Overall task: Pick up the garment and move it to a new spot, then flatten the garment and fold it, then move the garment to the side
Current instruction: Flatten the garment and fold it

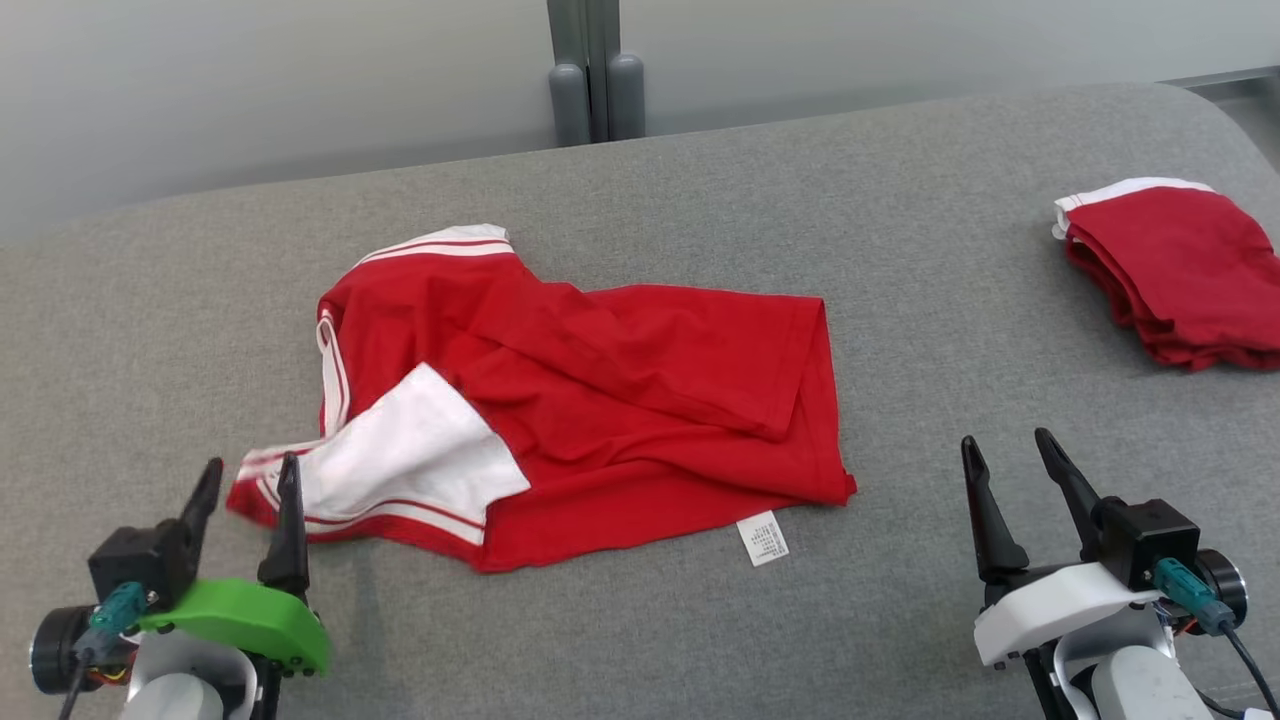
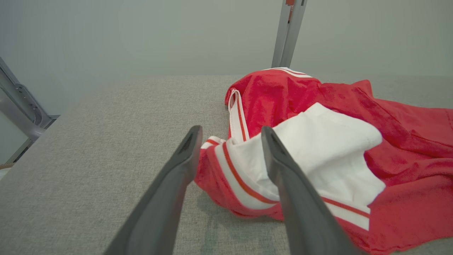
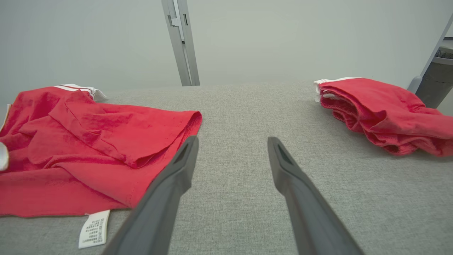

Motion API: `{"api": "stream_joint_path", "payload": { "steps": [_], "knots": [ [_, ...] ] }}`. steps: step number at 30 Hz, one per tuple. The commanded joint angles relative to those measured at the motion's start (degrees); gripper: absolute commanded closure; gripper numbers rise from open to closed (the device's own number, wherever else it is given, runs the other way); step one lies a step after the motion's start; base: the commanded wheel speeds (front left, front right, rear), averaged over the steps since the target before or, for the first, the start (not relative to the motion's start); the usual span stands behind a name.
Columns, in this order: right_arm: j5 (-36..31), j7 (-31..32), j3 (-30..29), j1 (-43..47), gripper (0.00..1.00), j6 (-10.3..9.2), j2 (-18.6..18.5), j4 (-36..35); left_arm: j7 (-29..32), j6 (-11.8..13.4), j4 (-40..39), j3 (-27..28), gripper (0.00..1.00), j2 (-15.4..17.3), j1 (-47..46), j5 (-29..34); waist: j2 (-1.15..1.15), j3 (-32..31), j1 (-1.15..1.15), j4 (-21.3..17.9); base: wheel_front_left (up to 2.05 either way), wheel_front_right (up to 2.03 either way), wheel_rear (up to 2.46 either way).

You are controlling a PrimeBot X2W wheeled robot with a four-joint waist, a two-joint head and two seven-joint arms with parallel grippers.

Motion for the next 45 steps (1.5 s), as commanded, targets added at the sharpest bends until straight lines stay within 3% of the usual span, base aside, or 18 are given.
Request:
{"api": "stream_joint_path", "payload": {
  "steps": [1,7,14,20,25,37,38,40,41,45],
  "knots": [
    [-0.6,-0.1,0.0,0.4,0.00,-0.09,-0.2,0.2,-0.2,0.5,-1.5,2.0,0.00,-0.4,0.7,1.3,0.00,-0.1,0.00,0.3,0.00,0.00,0.00],
    [-1.3,-0.1,-0.1,-0.7,0.00,-0.09,-0.2,0.3,-0.1,0.3,-8.8,10.6,0.00,-3.2,3.4,5.9,0.00,-0.6,0.00,1.6,0.00,0.00,0.00],
    [-5.1,-0.1,3.0,-2.8,0.00,-0.09,-0.2,2.8,-0.1,-1.4,-12.6,12.6,0.00,-8.0,6.3,9.3,0.00,-0.6,0.00,3.1,0.00,0.00,0.00],
    [-12.0,2.5,7.9,-10.1,0.00,-0.09,-0.3,11.2,-0.1,-3.7,-13.5,12.5,0.00,-14.2,6.3,11.3,0.00,0.8,0.00,5.9,0.00,0.00,0.00],
    [-15.4,5.6,12.0,-16.4,0.00,-0.09,-3.1,19.4,-0.1,-5.7,-13.3,12.2,0.00,-17.5,5.5,13.4,0.00,2.3,0.00,8.9,0.00,0.00,0.00],
    [-11.0,8.4,23.7,-24.8,0.00,-0.09,-7.8,32.2,-0.1,-7.9,-13.3,14.5,0.00,-20.4,5.5,15.7,0.00,3.8,0.00,12.9,0.00,0.00,0.00],
    [-10.4,8.6,24.6,-25.5,0.17,-0.09,-8.3,32.8,-0.1,-8.0,-13.3,14.7,0.00,-20.5,5.5,15.8,0.00,3.9,0.00,13.1,0.00,0.00,0.00],
    [-9.4,9.0,25.9,-26.8,0.89,-0.09,-9.0,33.5,-0.1,-8.3,-13.3,14.9,0.00,-20.6,5.3,16.1,0.00,4.1,0.00,13.3,0.00,0.00,0.00],
    [-8.8,9.1,26.2,-27.4,1.00,-0.09,-9.4,33.7,-0.1,-8.3,-13.3,14.9,0.00,-20.7,5.2,16.1,0.00,4.3,0.00,13.4,0.00,0.00,0.00],
    [-7.3,8.5,26.0,-31.6,1.00,-0.10,-11.6,33.7,-0.1,-8.8,-13.6,15.1,0.00,-20.9,4.5,16.3,0.00,5.1,0.00,13.8,0.00,0.00,0.00]
  ]
}}
